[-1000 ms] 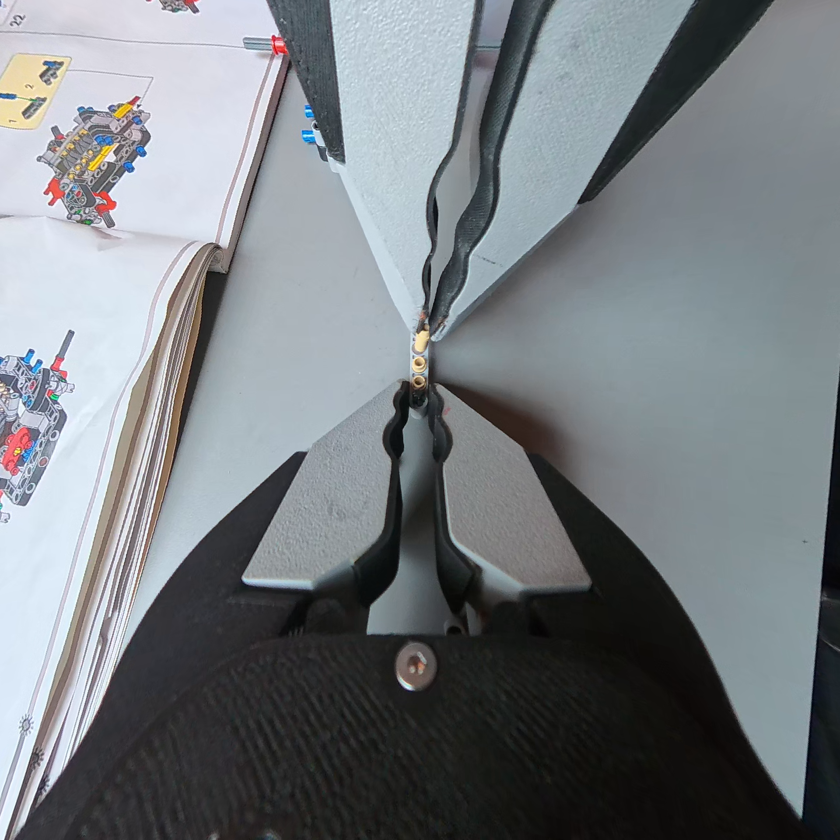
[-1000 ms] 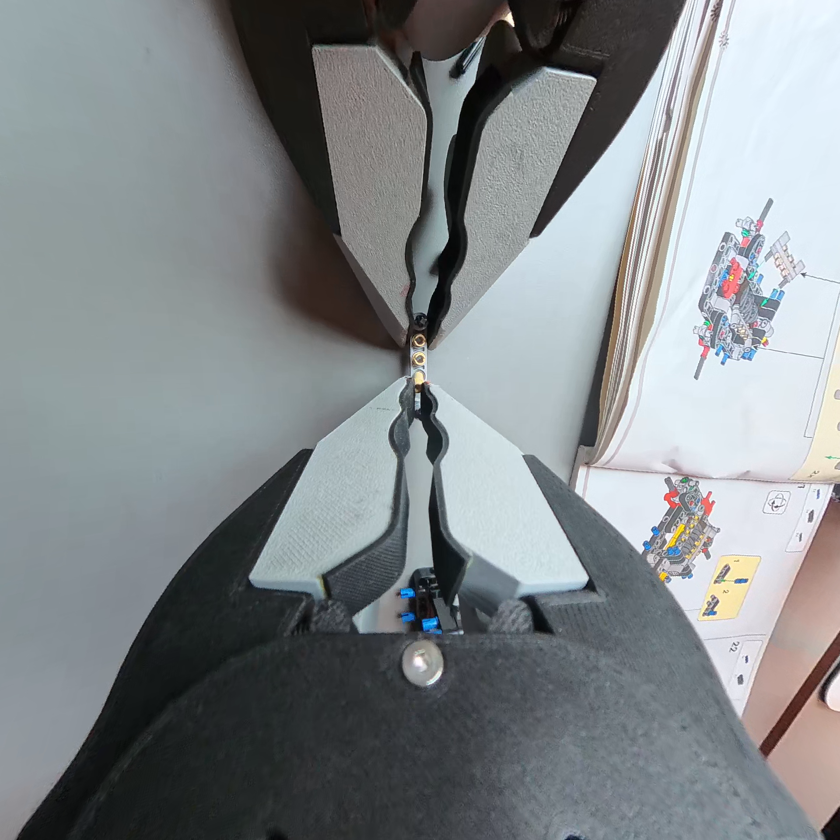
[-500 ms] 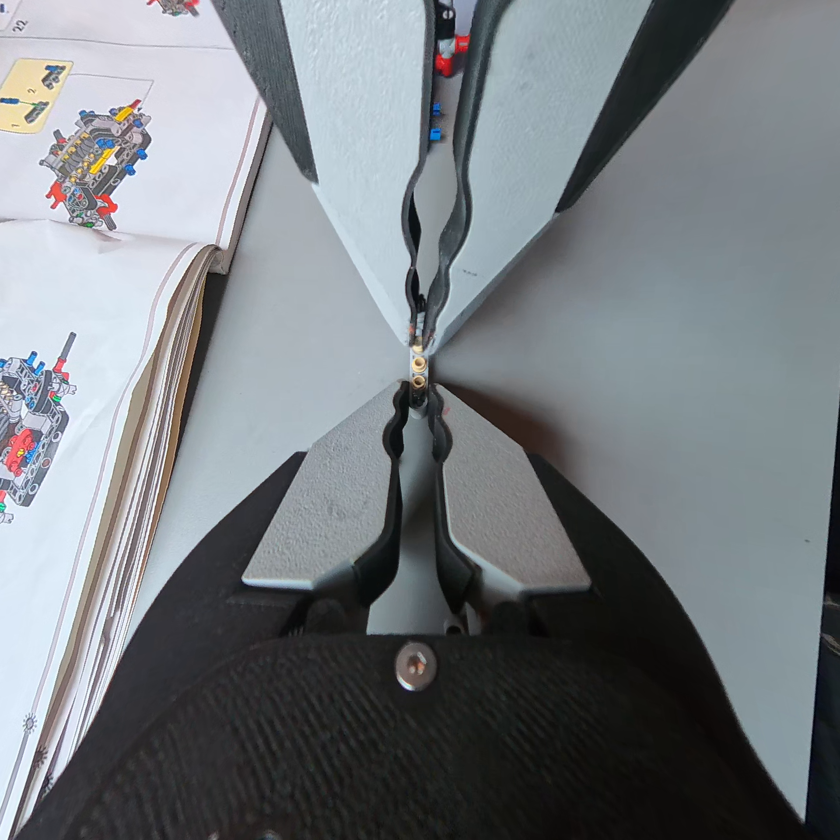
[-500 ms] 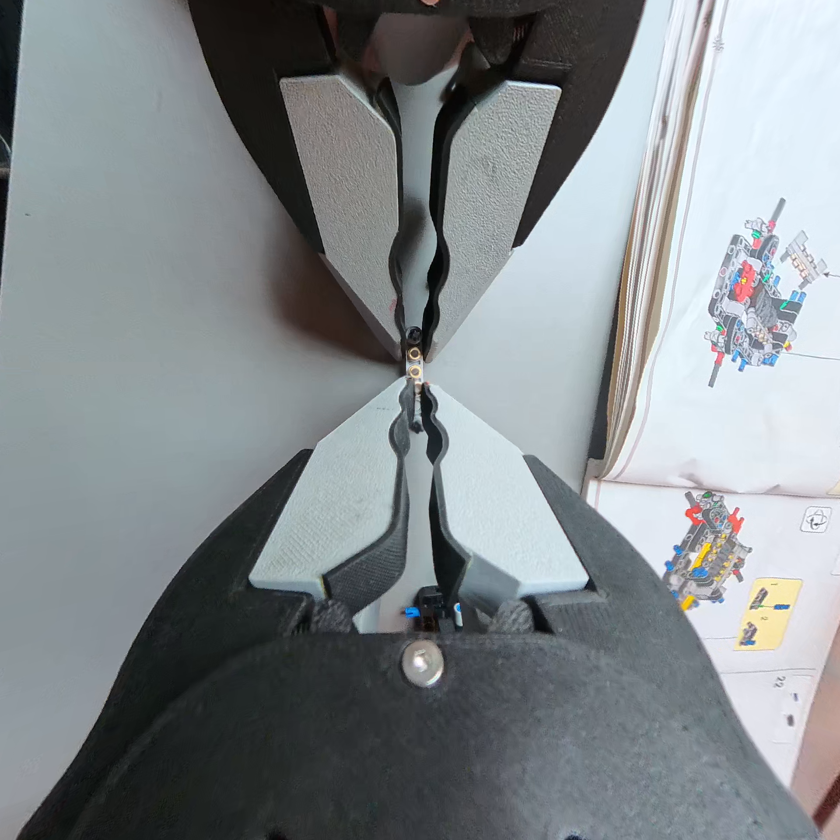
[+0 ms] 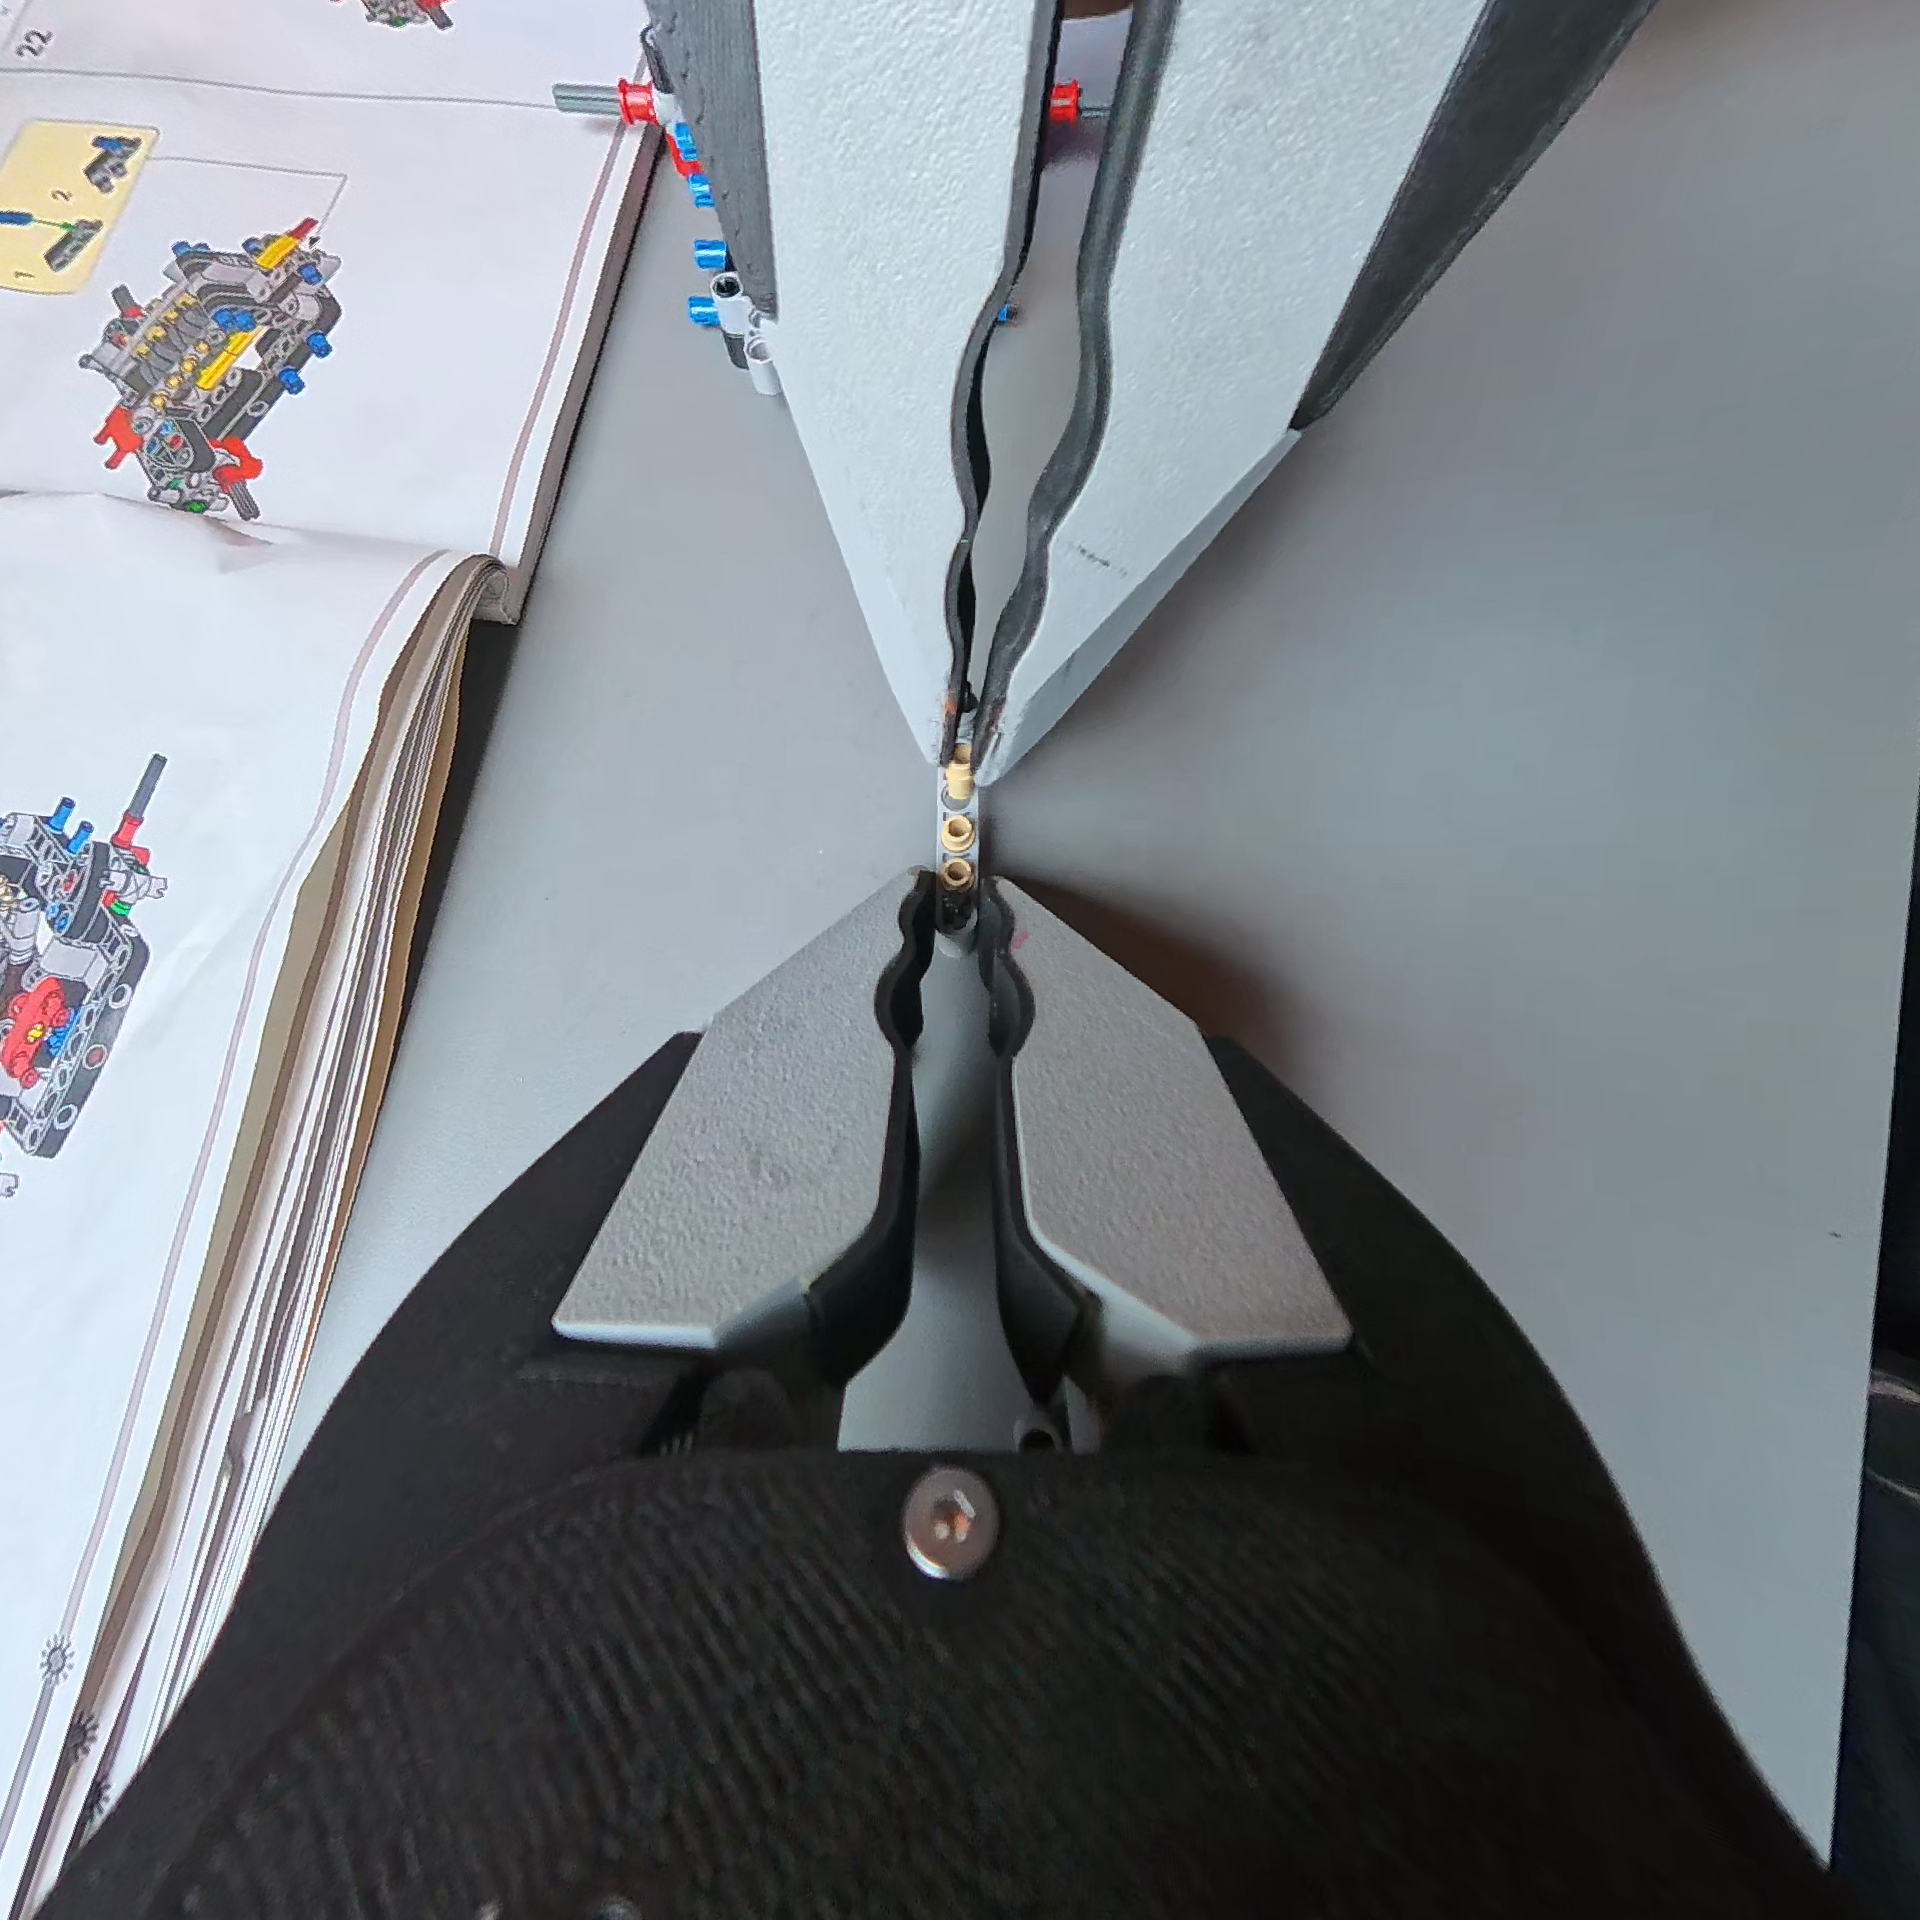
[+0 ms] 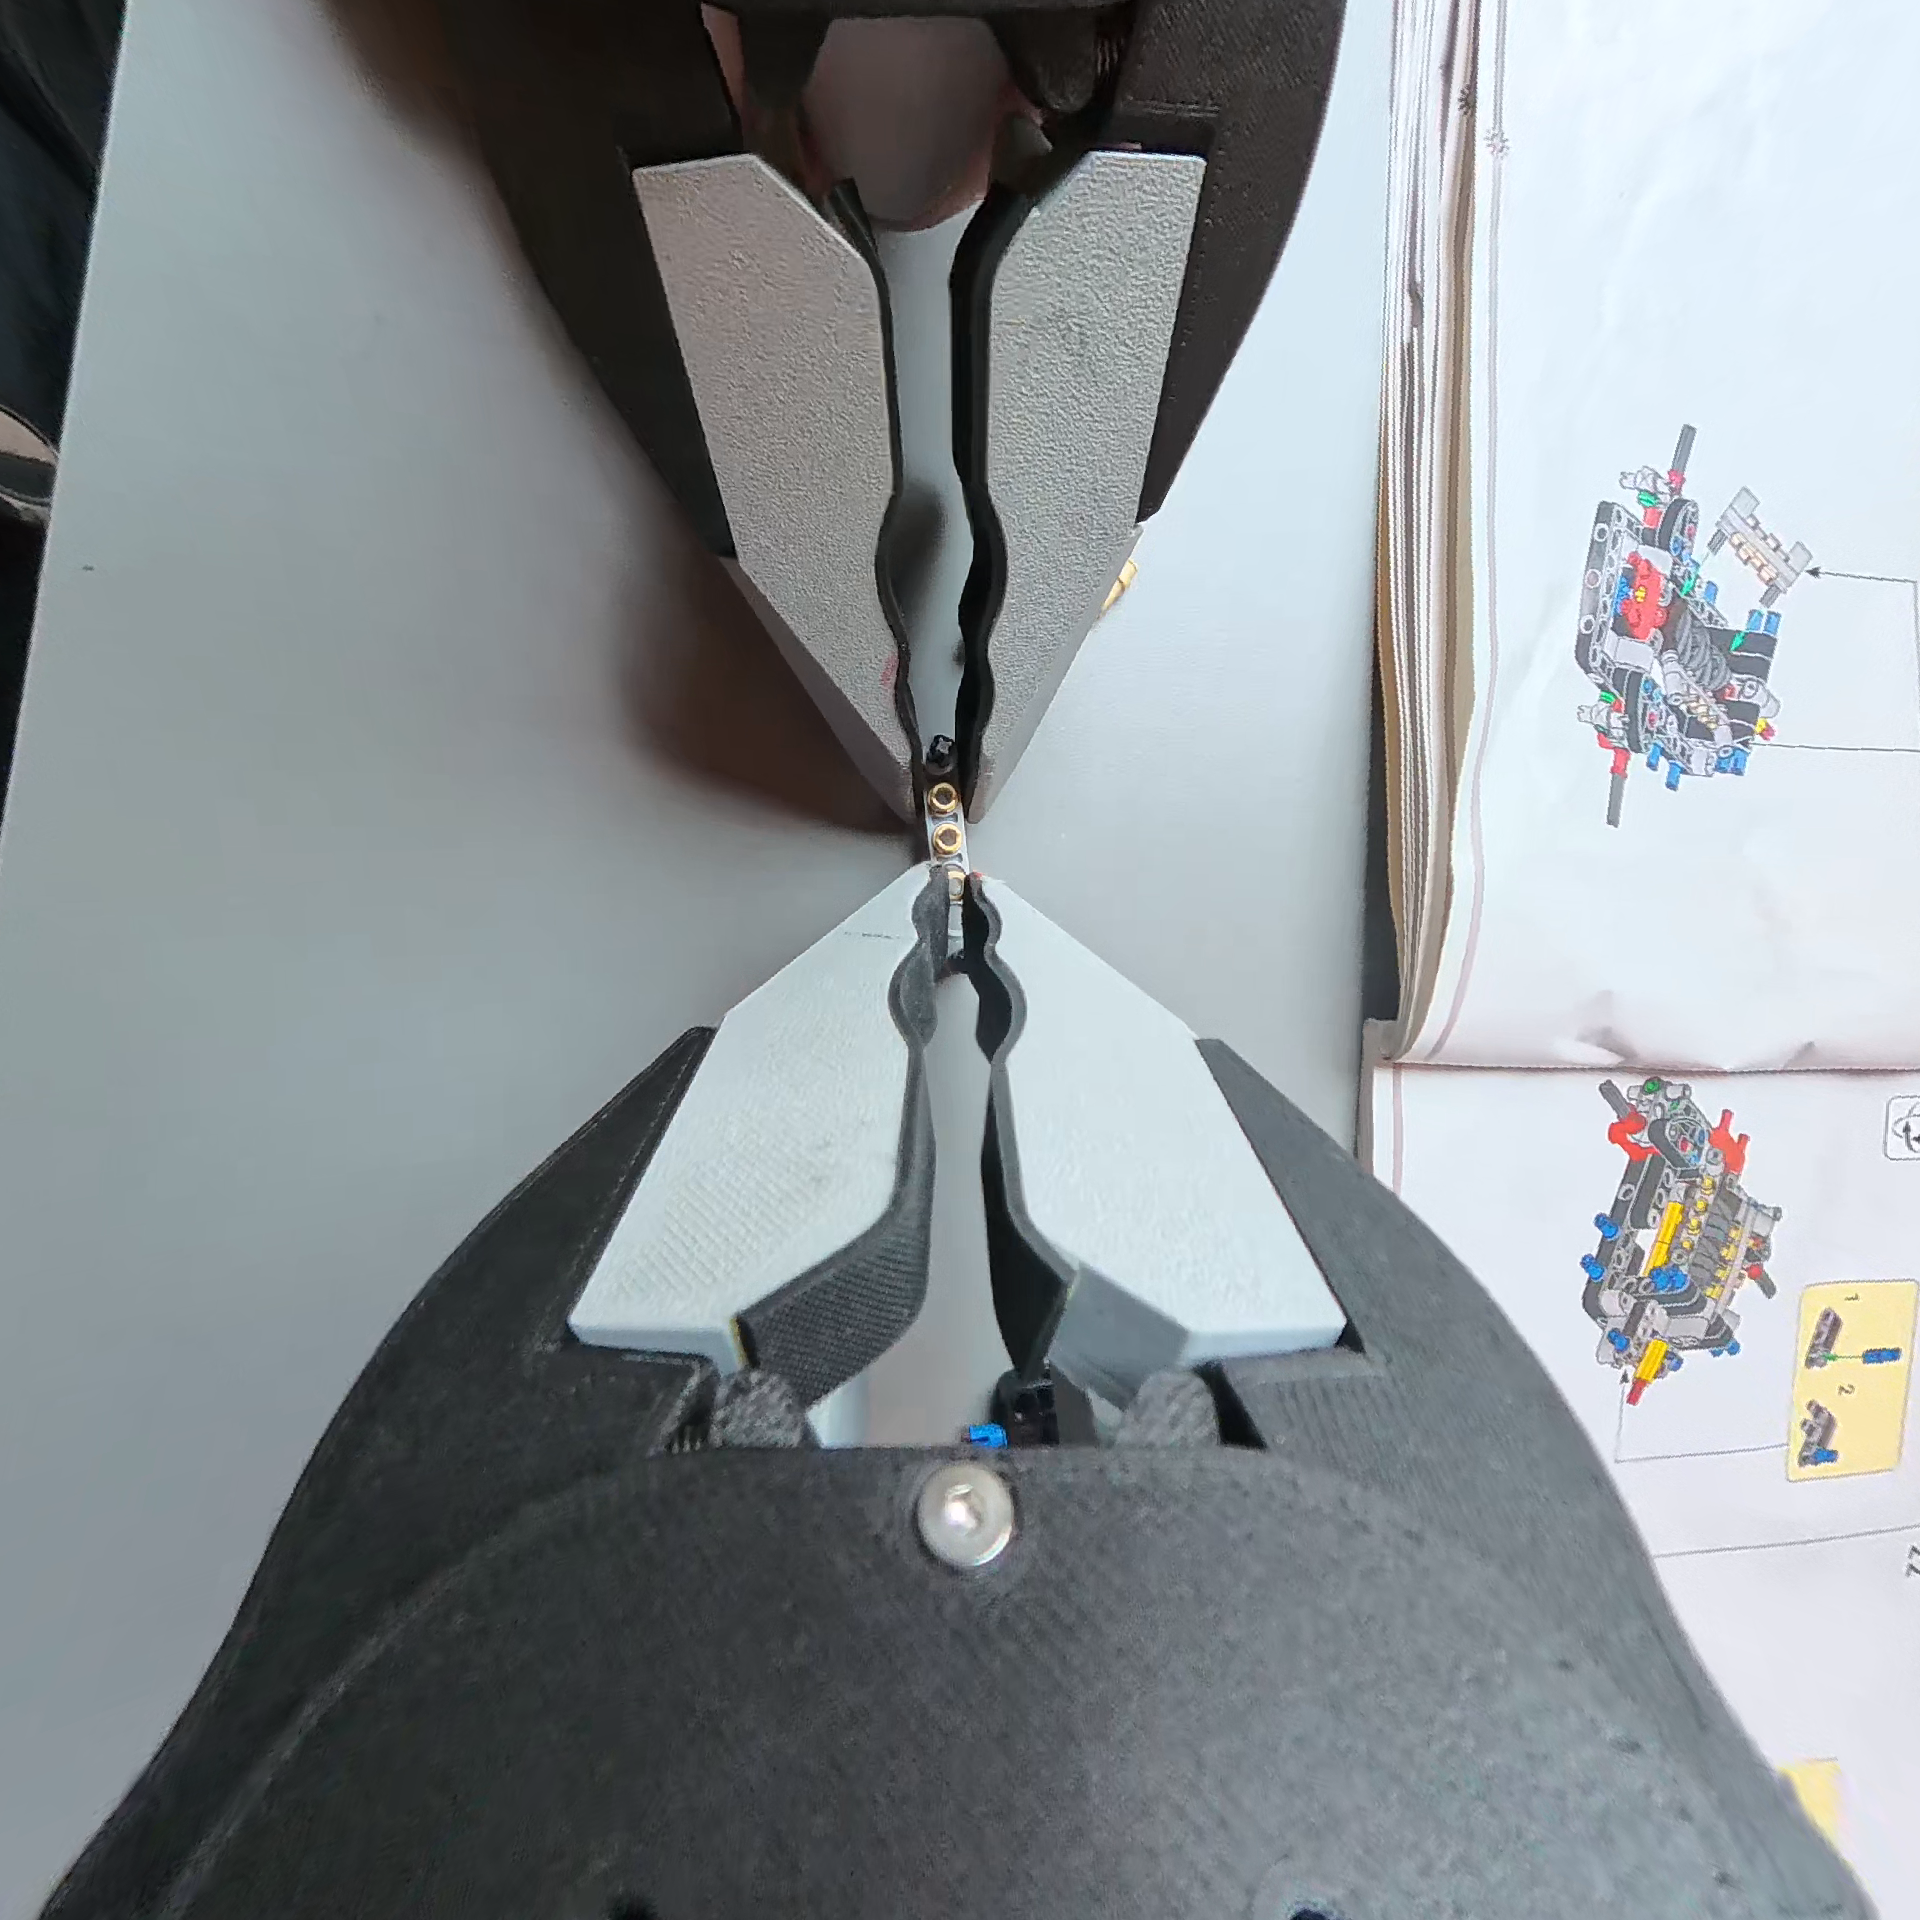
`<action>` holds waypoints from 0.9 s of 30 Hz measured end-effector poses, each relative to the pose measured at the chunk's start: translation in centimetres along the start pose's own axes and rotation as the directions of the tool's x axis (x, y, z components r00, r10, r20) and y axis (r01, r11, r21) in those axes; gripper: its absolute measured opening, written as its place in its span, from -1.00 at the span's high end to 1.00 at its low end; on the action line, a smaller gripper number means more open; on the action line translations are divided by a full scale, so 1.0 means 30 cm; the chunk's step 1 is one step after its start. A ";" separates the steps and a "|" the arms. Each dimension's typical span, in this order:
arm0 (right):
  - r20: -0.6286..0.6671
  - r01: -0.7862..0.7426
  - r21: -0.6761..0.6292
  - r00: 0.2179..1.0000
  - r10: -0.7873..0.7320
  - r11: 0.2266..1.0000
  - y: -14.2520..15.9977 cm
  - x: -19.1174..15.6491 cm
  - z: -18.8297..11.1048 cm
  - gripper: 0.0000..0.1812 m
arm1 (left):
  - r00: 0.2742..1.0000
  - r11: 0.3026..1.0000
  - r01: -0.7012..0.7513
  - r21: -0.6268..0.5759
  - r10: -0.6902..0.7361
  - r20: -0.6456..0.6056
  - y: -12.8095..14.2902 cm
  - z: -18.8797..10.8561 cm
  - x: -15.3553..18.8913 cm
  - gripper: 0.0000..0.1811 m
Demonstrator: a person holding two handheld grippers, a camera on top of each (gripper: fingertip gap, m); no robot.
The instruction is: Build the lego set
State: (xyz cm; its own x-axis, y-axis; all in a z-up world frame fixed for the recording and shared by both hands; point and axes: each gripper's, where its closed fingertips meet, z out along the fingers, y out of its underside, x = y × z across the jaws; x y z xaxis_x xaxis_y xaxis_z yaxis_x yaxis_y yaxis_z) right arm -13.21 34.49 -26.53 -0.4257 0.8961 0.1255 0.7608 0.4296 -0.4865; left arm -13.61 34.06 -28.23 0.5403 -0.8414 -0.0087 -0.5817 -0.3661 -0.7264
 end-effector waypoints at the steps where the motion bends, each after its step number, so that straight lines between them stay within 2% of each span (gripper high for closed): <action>1: -0.001 0.009 0.002 1.000 -0.009 1.000 -0.003 -0.002 0.000 1.00 | 1.000 1.000 0.000 0.000 0.000 0.000 0.000 0.000 0.000 0.94; 6: -0.035 0.044 0.003 0.998 -0.044 0.999 -0.005 0.006 0.004 1.00 | 1.000 1.000 0.000 0.000 0.000 0.002 0.000 0.000 0.000 0.94; 14: -0.005 0.060 -0.011 0.998 -0.060 0.998 -0.002 -0.002 0.005 1.00 | 1.000 1.000 -0.001 0.000 0.001 0.000 0.000 -0.001 0.001 0.94; 18: -0.048 0.102 -0.025 0.993 -0.103 0.994 -0.005 0.006 0.010 1.00 | 1.000 1.000 0.004 -0.001 -0.004 0.007 0.001 -0.002 -0.003 0.94; 21: -0.062 0.116 0.004 0.991 -0.116 0.993 -0.008 0.003 0.011 1.00 | 1.000 1.000 0.003 -0.001 -0.003 0.007 0.001 -0.002 -0.003 0.94; 27: -0.010 0.071 0.056 0.997 -0.070 0.996 -0.003 -0.007 0.010 1.00 | 1.000 1.000 -0.002 0.000 0.002 -0.006 0.000 0.000 0.003 0.95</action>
State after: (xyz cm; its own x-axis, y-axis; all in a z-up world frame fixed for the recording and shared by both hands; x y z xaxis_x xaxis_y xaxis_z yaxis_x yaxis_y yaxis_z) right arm -13.34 34.23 -26.77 -0.4735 0.8647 0.1678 0.6999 0.4850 -0.5244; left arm -13.55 33.97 -28.23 0.5359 -0.8443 -0.0060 -0.5824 -0.3645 -0.7266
